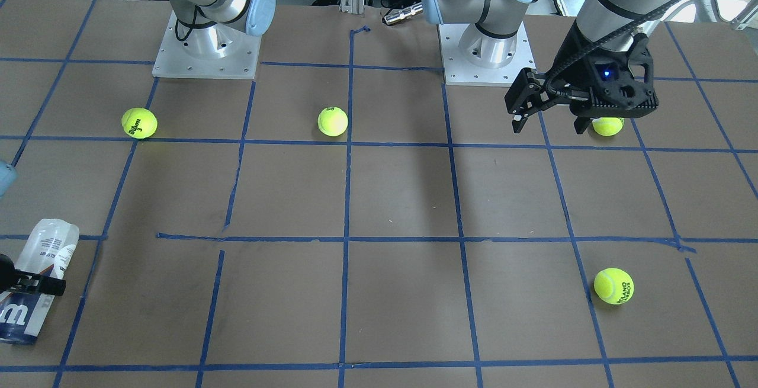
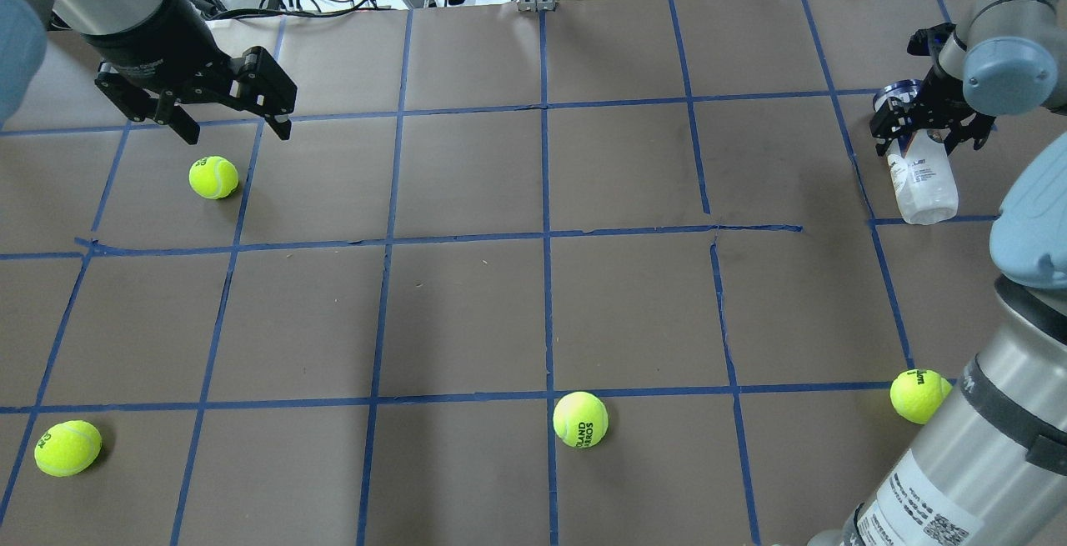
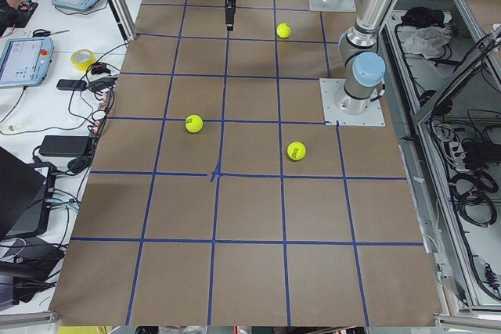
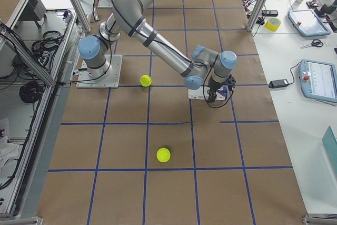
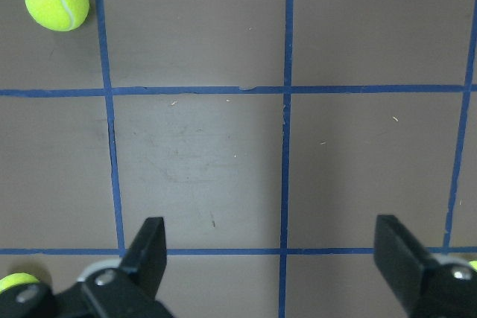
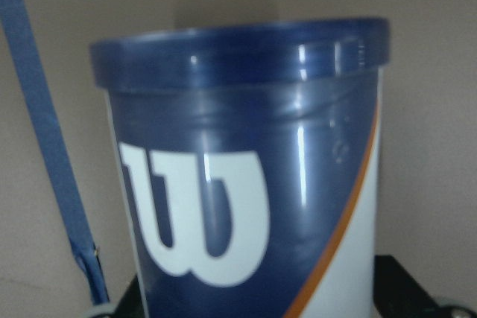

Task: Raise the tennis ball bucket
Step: 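Close the right gripper on the top of the can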

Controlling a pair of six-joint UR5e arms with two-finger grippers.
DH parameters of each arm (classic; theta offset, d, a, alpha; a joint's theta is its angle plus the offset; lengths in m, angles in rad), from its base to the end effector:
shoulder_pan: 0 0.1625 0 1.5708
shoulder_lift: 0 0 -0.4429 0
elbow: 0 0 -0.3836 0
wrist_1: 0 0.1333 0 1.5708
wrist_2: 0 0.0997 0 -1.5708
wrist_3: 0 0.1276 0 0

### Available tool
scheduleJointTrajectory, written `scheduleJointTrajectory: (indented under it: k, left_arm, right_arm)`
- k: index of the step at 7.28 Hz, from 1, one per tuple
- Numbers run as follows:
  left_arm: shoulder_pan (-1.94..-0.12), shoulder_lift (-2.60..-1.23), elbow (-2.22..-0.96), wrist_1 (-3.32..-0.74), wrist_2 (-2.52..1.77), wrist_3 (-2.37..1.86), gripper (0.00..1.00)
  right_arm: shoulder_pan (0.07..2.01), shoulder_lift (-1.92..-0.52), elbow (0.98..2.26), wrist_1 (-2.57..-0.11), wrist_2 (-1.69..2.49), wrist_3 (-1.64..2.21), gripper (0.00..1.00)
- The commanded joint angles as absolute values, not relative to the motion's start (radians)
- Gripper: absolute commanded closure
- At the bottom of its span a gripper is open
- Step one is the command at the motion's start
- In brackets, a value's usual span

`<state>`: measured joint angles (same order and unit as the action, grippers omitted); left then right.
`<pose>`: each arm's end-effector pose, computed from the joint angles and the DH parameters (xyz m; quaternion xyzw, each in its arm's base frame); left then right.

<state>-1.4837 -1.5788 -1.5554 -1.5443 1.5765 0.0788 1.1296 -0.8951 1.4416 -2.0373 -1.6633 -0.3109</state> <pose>-0.0894 -0.5008 0.4841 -0.0042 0.9998 -0.0166 0.0042 -0.1865 -0.6794 0.1741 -0.0631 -0.9961 -0.0541 0.0283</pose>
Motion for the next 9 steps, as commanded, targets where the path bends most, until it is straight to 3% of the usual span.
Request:
scheduleJointTrajectory:
  k: [1,3,5,9]
  left_arm:
    - [-1.483,-1.578,-1.555,-1.543,1.578,0.080,0.00]
    - [-1.482,-1.578,-1.555,-1.540,1.580,0.080,0.00]
    - [-1.479,-1.578,-1.555,-1.537,1.578,0.083,0.00]
    - [-1.477,-1.577,-1.554,-1.536,1.578,0.078,0.00]
  right_arm:
    - [1.129,-0.894,1.442,-2.031,-1.663,-0.328,0.06]
    - [1.129,-0.894,1.443,-2.025,-1.661,-0.331,0.08]
    - [1.129,-0.897,1.442,-2.025,-1.657,-0.336,0.19]
    - [1.207,-1.014,1.439,-1.941,-1.637,-0.383,0.20]
